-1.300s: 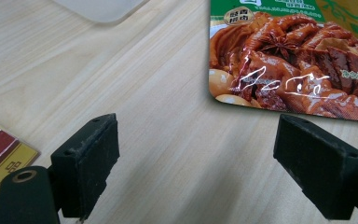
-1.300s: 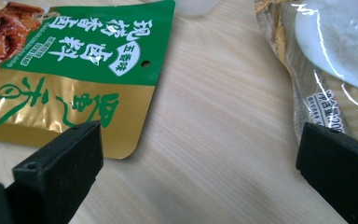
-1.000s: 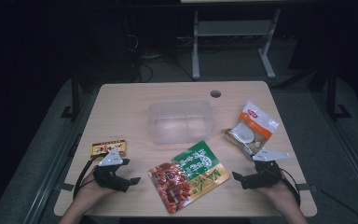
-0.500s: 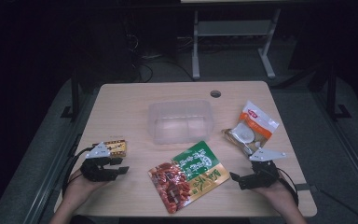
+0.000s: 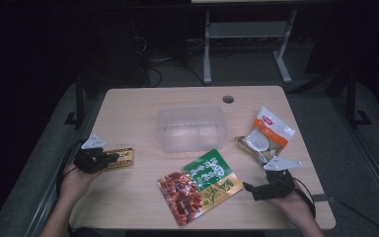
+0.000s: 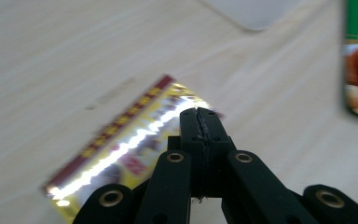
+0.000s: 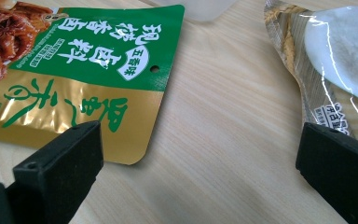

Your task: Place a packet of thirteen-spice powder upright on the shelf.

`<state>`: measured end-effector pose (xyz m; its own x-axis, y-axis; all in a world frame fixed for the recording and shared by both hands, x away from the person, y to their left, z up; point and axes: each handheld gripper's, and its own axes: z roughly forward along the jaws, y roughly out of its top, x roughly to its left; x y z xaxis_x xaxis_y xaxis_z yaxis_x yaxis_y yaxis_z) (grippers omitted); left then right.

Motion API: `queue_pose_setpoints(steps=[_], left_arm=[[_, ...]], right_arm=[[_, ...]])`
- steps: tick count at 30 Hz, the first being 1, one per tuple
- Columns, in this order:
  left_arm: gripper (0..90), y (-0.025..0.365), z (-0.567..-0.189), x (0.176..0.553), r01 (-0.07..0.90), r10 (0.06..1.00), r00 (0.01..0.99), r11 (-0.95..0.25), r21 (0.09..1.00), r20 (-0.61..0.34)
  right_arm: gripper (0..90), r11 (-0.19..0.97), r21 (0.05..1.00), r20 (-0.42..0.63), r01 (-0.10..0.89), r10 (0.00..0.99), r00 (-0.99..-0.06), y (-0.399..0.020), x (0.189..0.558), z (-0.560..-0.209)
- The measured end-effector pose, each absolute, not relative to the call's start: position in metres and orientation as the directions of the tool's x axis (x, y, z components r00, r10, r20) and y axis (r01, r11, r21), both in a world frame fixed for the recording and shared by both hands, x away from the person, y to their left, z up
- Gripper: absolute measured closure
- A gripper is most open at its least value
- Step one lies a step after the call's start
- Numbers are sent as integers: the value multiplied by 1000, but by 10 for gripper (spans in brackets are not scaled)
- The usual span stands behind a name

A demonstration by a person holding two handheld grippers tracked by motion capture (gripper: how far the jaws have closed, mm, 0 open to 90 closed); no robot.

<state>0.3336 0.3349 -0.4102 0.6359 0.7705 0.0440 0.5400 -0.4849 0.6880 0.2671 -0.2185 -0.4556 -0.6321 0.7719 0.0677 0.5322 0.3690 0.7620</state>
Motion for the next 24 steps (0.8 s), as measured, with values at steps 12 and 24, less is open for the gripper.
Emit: queue_pose_setpoints(steps=[12,24], left_arm=[[896,354,-418,383,578,818,572,-452,679,58],[896,364,-439,388,644,818,575,-470,604,23]], right_arm=[[5,369,760,69,536,773,-630,-219,268,-456],[6,369,762,67,532,772,-632,-219,267,-455]])
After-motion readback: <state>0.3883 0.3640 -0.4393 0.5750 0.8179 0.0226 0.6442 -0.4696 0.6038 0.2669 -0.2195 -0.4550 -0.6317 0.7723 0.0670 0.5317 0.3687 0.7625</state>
